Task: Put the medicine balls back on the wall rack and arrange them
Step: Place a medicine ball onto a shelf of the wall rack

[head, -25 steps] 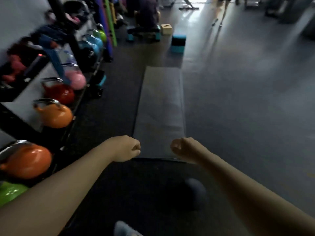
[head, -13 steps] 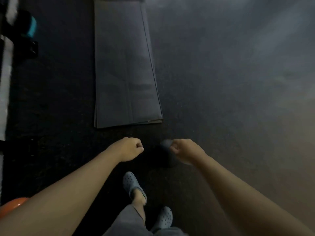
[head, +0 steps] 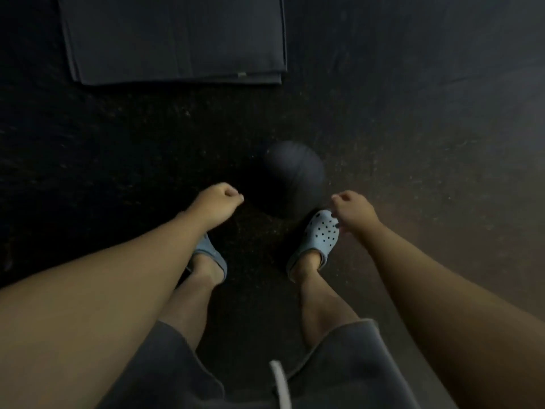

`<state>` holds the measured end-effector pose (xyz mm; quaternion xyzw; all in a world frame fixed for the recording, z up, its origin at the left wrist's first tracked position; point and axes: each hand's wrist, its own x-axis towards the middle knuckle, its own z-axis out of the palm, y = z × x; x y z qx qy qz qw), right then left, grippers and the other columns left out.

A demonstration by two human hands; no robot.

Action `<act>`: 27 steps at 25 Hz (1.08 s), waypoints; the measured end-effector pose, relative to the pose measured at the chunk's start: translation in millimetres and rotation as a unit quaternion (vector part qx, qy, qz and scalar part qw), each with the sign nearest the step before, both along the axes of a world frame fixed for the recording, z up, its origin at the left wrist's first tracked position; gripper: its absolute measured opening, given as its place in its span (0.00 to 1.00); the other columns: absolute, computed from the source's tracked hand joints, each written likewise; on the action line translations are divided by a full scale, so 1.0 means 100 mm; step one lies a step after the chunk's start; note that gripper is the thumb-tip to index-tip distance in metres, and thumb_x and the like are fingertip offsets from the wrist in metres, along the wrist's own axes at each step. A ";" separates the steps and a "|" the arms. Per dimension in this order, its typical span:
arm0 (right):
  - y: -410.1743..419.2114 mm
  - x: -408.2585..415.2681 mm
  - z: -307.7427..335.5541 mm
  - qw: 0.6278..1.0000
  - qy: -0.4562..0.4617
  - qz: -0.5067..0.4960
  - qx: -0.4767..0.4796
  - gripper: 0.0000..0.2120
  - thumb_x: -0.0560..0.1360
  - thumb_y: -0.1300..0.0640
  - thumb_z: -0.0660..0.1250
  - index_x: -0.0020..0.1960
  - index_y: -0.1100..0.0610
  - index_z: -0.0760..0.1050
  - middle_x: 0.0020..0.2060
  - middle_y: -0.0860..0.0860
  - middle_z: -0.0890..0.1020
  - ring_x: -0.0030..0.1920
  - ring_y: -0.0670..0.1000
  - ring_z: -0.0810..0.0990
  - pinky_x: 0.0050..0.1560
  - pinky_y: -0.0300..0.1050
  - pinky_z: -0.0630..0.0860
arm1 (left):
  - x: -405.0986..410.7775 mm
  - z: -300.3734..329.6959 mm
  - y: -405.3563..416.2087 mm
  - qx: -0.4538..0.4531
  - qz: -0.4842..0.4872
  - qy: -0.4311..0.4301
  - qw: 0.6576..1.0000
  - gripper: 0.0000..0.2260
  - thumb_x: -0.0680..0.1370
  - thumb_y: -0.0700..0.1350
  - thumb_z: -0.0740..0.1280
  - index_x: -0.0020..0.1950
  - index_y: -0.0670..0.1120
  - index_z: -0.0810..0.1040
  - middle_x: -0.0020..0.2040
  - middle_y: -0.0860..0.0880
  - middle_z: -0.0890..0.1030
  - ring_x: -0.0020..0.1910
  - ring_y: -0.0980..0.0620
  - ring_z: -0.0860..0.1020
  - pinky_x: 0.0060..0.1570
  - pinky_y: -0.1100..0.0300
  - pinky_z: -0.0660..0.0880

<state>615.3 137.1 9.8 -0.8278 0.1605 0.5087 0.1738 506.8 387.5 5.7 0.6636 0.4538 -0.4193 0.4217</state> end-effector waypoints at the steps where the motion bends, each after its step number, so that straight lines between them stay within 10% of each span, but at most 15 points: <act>1: -0.08 0.04 -0.32 0.999 0.010 -0.041 -0.007 0.19 0.85 0.48 0.58 0.67 0.59 0.75 0.61 0.62 0.82 0.57 0.64 0.83 0.62 0.63 0.81 | 0.06 -0.35 -0.09 0.000 0.038 0.005 0.999 0.11 0.83 0.55 0.65 0.61 0.51 0.79 0.61 0.47 0.82 0.59 0.45 0.80 0.60 0.50 0.77; 8: -0.14 0.28 -1.92 0.925 0.116 -0.353 0.075 0.26 0.83 0.39 0.58 0.74 0.54 0.74 0.63 0.56 0.81 0.51 0.58 0.82 0.53 0.57 0.80 | 0.36 -1.98 -0.44 -0.070 0.395 0.015 0.916 0.29 0.80 0.68 0.60 0.75 0.53 0.76 0.66 0.46 0.81 0.63 0.42 0.80 0.61 0.44 0.78; 14: 0.03 0.29 -2.09 0.861 0.117 -0.476 0.139 0.23 0.79 0.39 0.60 0.57 0.52 0.87 0.54 0.54 0.90 0.57 0.58 0.85 0.61 0.56 0.81 | 0.32 -2.25 -0.33 -0.144 0.462 -0.007 0.875 0.21 0.72 0.68 0.65 0.41 0.55 0.90 0.44 0.51 0.90 0.51 0.44 0.87 0.54 0.45 0.82; 18: 0.13 0.30 -1.37 0.860 0.101 -0.474 0.162 0.24 0.80 0.41 0.59 0.62 0.53 0.85 0.48 0.52 0.90 0.56 0.56 0.85 0.54 0.52 0.81 | 0.34 -1.54 -0.23 -0.162 0.497 -0.028 0.852 0.20 0.73 0.65 0.67 0.31 0.52 0.87 0.34 0.52 0.87 0.32 0.49 0.87 0.37 0.52 0.83; 27: 1.15 0.97 1.84 0.889 0.054 -0.346 0.294 0.26 0.80 0.35 0.59 0.39 0.48 0.90 0.39 0.48 0.91 0.48 0.53 0.86 0.42 0.47 0.76 | 0.75 1.87 0.67 -0.181 0.535 -0.198 0.801 0.22 0.79 0.59 0.64 0.31 0.49 0.85 0.31 0.49 0.83 0.28 0.49 0.84 0.31 0.59 0.82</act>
